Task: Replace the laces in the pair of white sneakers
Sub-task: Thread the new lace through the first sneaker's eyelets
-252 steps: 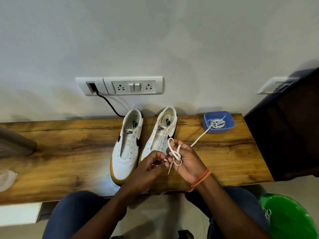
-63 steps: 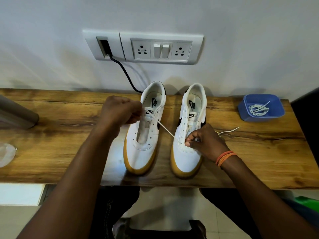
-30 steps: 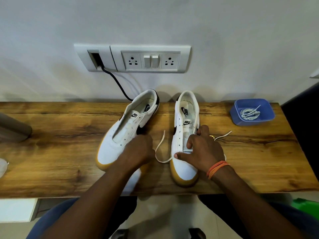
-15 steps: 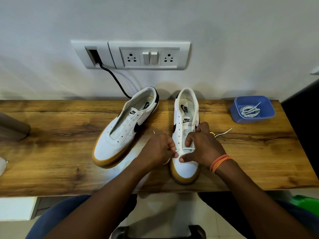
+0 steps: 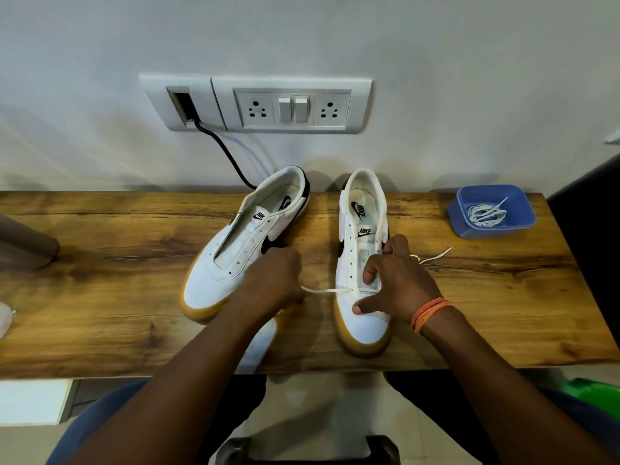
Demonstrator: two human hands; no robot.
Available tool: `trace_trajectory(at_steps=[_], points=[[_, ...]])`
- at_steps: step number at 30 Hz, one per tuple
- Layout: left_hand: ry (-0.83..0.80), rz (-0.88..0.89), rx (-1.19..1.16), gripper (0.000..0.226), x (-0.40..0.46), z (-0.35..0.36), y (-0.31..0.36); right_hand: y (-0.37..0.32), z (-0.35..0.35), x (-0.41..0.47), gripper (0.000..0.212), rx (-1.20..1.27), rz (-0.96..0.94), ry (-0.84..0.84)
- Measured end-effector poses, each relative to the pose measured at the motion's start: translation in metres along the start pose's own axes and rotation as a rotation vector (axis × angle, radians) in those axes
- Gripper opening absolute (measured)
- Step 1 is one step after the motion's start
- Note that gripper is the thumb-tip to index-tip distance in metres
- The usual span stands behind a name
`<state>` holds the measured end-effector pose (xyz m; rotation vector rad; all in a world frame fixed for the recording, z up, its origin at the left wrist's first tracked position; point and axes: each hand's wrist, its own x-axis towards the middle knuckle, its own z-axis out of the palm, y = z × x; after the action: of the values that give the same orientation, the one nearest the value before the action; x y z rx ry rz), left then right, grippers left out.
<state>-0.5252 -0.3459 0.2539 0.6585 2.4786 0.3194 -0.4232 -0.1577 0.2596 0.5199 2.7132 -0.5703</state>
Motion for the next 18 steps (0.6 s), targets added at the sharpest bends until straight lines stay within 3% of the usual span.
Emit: trace_trajectory(at_steps=[3,7,10,12,16,18], points=[[-0.036,0.186,-0.022,0.043,0.000,0.015,0.026,0.001,0.001,0.001,0.053,0.016,0.000,0.005],[-0.019,0.156,-0.163,0.018,0.002,0.029,0.040,0.000,0.002,0.002,0.053,0.013,0.000,0.007],[-0.020,0.160,-0.070,0.010,0.001,0.027,0.038,0.000,0.000,0.001,0.053,-0.001,-0.002,0.003],[0.037,0.098,0.022,0.006,0.000,0.016,0.026,-0.001,-0.001,-0.001,0.051,-0.006,-0.002,-0.002],[0.084,-0.128,0.118,0.027,-0.005,-0.005,-0.011,-0.001,-0.001,-0.002,0.052,-0.010,0.000,-0.010],[0.101,-0.130,0.123,0.028,-0.008,-0.006,-0.014,-0.002,-0.001,-0.002,0.053,-0.008,0.006,-0.014]])
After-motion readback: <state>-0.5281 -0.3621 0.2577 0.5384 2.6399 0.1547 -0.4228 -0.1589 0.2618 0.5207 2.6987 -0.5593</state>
